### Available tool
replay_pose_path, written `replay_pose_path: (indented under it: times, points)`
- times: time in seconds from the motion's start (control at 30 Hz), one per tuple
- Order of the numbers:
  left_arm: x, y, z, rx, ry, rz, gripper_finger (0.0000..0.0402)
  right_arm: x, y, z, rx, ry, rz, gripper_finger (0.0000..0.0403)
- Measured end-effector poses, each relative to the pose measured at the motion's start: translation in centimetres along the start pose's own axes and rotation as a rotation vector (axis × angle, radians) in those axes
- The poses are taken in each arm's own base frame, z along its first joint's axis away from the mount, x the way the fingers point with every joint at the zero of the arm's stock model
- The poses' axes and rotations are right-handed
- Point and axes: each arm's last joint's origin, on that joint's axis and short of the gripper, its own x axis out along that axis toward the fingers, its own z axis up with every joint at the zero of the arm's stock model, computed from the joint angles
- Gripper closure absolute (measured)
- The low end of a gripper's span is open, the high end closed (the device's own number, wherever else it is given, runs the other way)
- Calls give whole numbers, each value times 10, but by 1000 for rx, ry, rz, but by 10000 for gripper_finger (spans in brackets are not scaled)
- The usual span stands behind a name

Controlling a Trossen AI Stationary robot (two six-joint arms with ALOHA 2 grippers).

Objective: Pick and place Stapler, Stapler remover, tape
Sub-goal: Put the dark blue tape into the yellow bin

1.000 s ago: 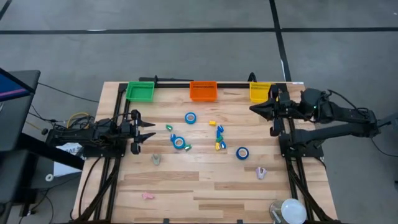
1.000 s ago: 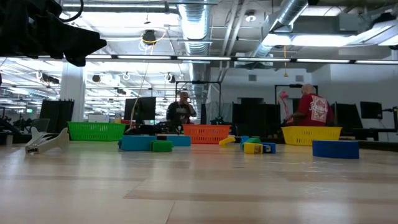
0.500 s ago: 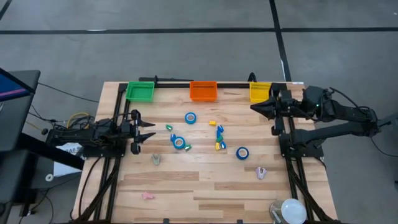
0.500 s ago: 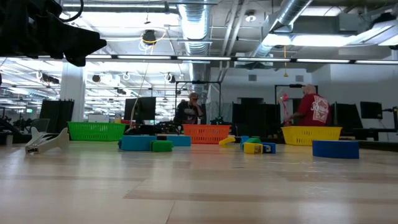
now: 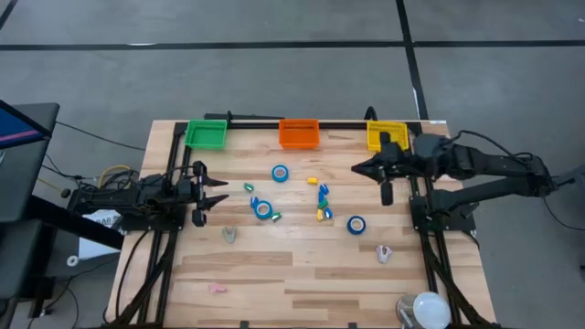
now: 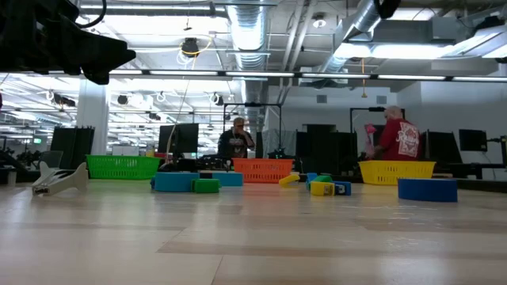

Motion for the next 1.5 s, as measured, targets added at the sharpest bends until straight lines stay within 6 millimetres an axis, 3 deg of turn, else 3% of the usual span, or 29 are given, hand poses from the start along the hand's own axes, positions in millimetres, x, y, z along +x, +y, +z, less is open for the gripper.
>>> replay_pose_path:
  times: [0.5,0.73,1.0,1.23,1.5]
  points:
    - [0,0,0,0,1,0,234,73,2,-46,-27,428,-23,403]
    - [0,0,0,0,1,0,234,94,5,-66,-22,577,33,403]
    - [0,0,0,0,0,0,234,100,8,-84,-27,741,52,403]
    - [0,0,0,0,-1,1,234,93,7,-90,-14,837,34,402]
    - [0,0,1,-1,-8,1,234,87,5,-94,24,903,-7,339]
